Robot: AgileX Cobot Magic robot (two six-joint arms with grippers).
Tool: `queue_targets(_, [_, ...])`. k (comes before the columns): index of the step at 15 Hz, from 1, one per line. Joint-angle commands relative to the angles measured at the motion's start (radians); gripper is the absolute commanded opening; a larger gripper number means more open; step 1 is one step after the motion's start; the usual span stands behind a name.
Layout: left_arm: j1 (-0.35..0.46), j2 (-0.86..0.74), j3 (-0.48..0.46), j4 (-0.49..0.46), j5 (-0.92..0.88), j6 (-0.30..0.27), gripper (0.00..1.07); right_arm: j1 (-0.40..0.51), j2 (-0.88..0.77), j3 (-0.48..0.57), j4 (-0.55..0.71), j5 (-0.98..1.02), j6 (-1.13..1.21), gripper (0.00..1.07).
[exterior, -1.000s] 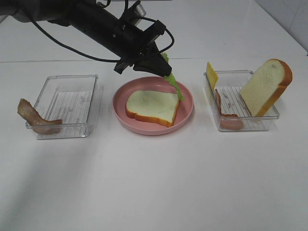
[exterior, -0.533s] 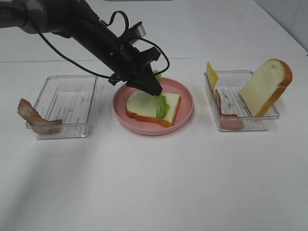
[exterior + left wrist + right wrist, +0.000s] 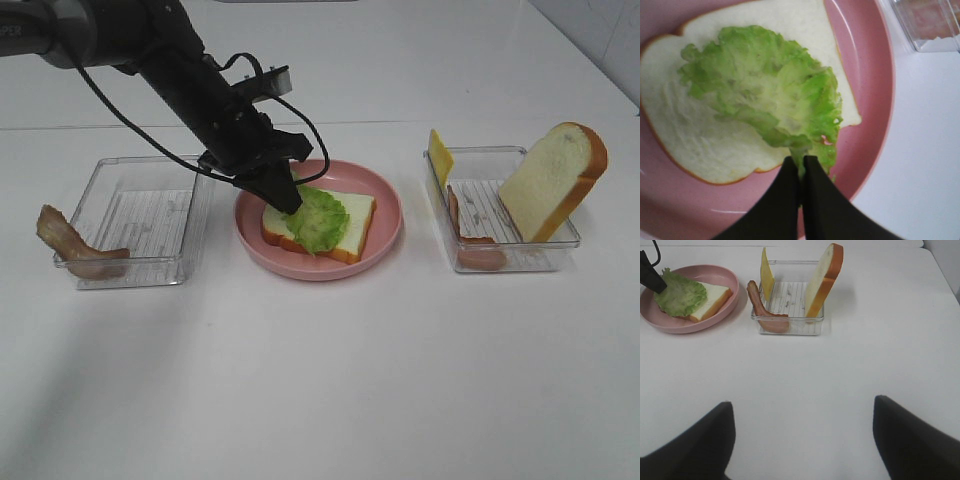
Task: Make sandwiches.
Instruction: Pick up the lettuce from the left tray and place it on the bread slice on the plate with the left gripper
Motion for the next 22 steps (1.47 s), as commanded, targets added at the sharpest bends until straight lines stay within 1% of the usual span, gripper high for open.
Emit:
queue_targets(1, [0.000,-0.021,0.002,0.039,-0.066,-0.001,0.00,-0.005,-0.013,0.002,-0.003,-0.005,-0.002,0.73])
queue_targets(3, [-0.007,-0.021,0.002,0.039,-0.114,-0.001,0.01,-0.005,-0.013,0.002,-0.003,-0.005,-0.002,0.73])
queue_targets(4, [-0.007,-0.020,0.002,0.037,-0.129,-0.001,0.04,-0.005,-0.013,0.002,-0.003,-0.005,-0.002,0.73])
queue_targets(5, [-0.008,-0.020,0.002,0.031,-0.128,-0.006,0.06,-0.005,-0.013,0.002,-0.003,-0.005,-0.002,0.73])
queue_targets(6, [-0.008,-0.020,0.002,0.024,-0.109,-0.024,0.08,-0.005,-0.013,0.002,-0.003,-0.005,-0.002,0.73])
queue_targets(8, [-0.008,-0.020,0.002,0.026,-0.085,-0.095,0.10,-0.005,-0.013,0.002,-0.003,-0.005,-0.002,0.73])
queue_targets(9, [-0.008,-0.020,0.002,0.026,-0.064,-0.139,0.12,-0.005,-0.013,0.002,-0.003,-0.005,-0.002,0.73])
queue_targets(10, [-0.008,-0.020,0.002,0.024,-0.053,-0.160,0.13,-0.005,-0.013,0.002,-0.003,-0.005,-0.002,0.73])
queue_targets(11, [-0.008,-0.019,0.002,0.024,-0.036,-0.216,0.15,-0.005,-0.013,0.002,-0.003,-0.005,-0.002,0.73])
queue_targets(12, [-0.008,-0.019,0.002,0.023,-0.033,-0.237,0.16,-0.005,-0.013,0.002,-0.003,-0.005,-0.002,0.73])
queue_targets(13, [-0.008,-0.019,0.002,0.014,-0.024,-0.275,0.20,-0.005,-0.013,0.002,-0.003,-0.005,-0.002,0.73])
queue_targets(15, [-0.008,-0.019,0.002,0.010,-0.021,-0.275,0.36,-0.005,-0.013,0.002,-0.003,-0.005,-0.002,0.73])
queue_targets(17, [-0.008,-0.020,0.002,-0.018,-0.020,-0.272,0.64,-0.005,-0.013,0.002,-0.003,-0.005,-0.002,0.73])
queue_targets(18, [-0.008,-0.028,0.002,-0.022,-0.022,-0.266,0.71,-0.005,-0.013,0.002,-0.003,-0.005,-0.002,0.73])
queue_targets(20, [-0.008,-0.044,0.002,-0.011,-0.028,-0.259,0.73,-0.005,-0.013,0.002,-0.003,-0.005,-0.002,0.73])
queue_targets(22, [-0.003,-0.090,0.002,0.057,-0.027,-0.269,0.73,-0.005,-0.013,0.002,-0.003,-0.005,-0.002,0.73])
